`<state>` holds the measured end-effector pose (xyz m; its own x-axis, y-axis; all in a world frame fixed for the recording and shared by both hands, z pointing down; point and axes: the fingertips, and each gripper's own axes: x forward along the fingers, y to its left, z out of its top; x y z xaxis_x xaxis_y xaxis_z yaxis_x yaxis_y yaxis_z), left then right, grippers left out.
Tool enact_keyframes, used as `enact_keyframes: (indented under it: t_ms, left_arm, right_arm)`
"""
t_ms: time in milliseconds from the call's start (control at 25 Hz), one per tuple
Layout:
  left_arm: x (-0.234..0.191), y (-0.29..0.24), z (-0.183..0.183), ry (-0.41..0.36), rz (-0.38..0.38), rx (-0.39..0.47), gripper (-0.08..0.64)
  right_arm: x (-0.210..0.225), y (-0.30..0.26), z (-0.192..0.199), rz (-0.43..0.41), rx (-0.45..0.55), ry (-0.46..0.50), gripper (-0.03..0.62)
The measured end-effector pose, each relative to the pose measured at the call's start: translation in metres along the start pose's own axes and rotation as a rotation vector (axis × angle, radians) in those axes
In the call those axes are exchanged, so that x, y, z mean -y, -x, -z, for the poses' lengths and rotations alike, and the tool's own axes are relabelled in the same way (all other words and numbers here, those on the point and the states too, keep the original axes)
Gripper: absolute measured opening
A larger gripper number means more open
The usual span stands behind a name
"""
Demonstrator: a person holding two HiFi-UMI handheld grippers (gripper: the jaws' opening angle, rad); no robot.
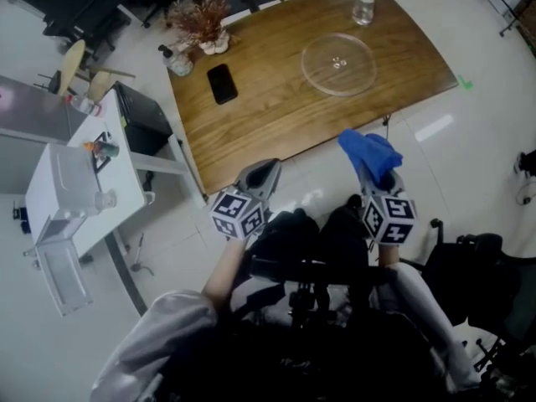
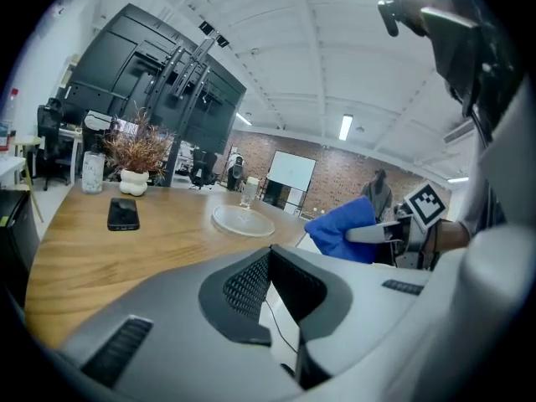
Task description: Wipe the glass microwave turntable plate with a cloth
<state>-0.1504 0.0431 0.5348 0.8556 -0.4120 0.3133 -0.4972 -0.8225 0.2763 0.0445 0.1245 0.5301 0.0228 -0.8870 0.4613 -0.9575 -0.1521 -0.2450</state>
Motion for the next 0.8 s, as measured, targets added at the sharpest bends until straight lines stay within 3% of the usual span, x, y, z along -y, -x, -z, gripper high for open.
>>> enact_keyframes:
  t_ms: [160,400,800]
  left_arm:
    - [-0.003,-0.003,-0.009,0.002,0.048,0.039,0.000]
    - [0.022,-0.003,0.000,-0.039,0.163,0.018,0.000]
    - [0.010,0.014,-0.003,-0.008,0.157,0.054,0.000]
  right_arm:
    - [-0.032,0.013,0.009,-0.022,0.013,0.022,0.091]
    - [-0.050,0.032,0.021,0.005,0.030,0.031,0.089]
    - [-0.066,0.046,0.029,0.027,0.044,0.026,0.089]
